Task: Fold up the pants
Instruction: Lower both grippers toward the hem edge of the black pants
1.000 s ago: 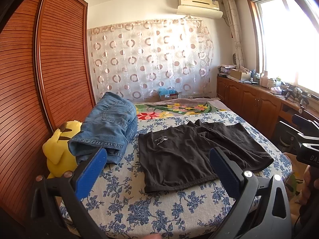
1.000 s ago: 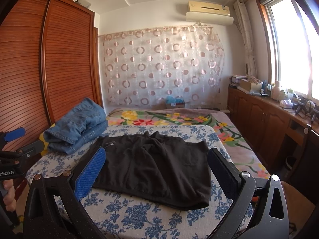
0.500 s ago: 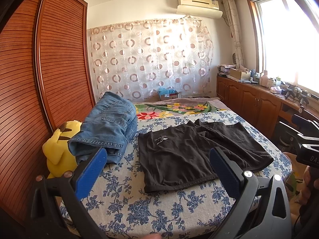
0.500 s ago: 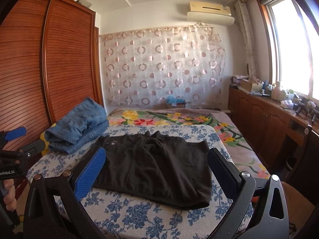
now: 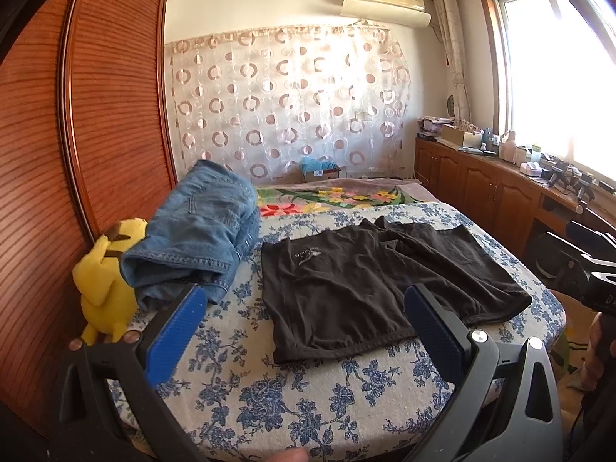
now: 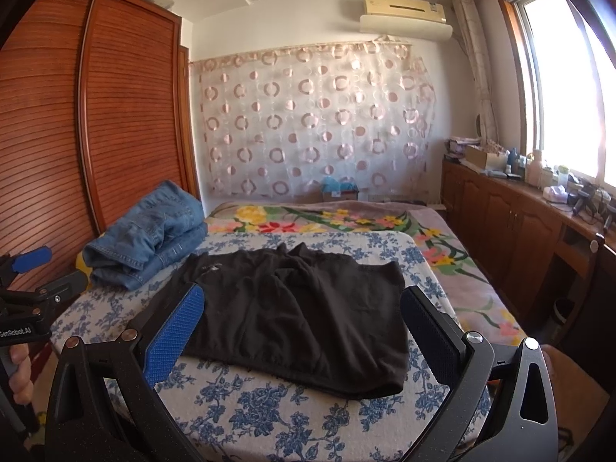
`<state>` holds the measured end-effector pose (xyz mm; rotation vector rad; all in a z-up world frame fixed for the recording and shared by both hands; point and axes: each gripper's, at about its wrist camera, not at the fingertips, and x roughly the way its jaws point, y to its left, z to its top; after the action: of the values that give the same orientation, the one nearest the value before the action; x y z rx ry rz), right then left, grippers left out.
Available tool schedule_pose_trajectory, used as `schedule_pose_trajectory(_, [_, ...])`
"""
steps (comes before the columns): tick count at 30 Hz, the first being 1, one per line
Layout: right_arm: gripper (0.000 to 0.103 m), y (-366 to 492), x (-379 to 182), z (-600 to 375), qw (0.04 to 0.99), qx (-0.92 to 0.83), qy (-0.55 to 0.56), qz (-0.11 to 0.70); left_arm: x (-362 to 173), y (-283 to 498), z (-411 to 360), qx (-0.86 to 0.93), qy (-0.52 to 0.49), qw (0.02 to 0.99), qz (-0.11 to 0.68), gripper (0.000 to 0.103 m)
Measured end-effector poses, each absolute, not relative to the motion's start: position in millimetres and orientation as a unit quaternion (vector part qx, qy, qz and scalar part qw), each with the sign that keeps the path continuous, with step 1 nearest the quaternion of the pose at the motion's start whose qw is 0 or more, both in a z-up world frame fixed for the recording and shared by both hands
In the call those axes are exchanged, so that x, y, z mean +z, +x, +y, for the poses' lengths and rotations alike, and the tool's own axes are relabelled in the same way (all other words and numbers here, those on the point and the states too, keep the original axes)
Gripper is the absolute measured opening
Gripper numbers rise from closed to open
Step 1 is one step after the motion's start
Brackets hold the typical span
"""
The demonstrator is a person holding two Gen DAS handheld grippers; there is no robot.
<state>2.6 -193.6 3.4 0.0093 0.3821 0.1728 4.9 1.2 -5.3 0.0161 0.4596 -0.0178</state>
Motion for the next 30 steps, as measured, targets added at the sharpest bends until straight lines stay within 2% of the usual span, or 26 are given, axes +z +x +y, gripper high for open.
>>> schedule_pose_trajectory(20, [0.103, 14.1, -39.3, -237.2, 0.973, 0.059, -0.014, 0.223, -71.9, 34.4, 30.6, -0.022, 0.026, 0.951, 0.306, 0.103])
schedule_pose_trajectory(30, [0.103, 29.3, -66.7, -263.1, 0.962, 0.049, -0.010, 0.268, -104.9, 55.3, 47.4, -0.018, 0.034, 0.935, 0.352, 0.102])
